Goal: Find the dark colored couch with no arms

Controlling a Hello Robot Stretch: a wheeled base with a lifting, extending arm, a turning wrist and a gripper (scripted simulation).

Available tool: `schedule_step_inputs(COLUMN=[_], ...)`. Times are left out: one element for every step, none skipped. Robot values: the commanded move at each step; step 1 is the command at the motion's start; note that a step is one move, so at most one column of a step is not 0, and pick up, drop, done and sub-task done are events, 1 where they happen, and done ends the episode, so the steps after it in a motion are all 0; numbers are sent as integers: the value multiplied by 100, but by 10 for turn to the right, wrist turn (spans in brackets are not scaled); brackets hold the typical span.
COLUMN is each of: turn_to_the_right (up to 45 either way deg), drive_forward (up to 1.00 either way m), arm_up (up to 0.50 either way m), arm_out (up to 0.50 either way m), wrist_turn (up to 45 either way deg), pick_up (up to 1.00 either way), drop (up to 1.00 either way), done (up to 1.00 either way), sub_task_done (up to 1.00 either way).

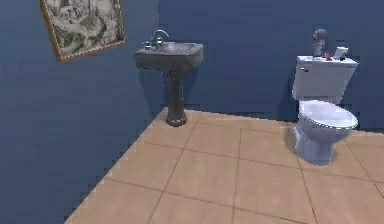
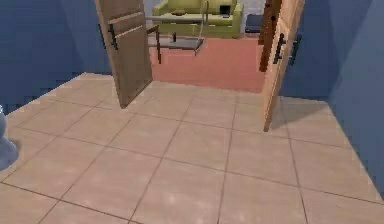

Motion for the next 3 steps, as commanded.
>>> schedule_step_inputs(turn_to_the_right=[450,450,0], drive_forward=[0,0,100], arm_up=[0,0,0], arm_out=[0,0,0], wrist_turn=[0,0,0], pick_up=[0,0,0], drop=[0,0,0], done=[0,0,0], sub_task_done=[0,0,0])
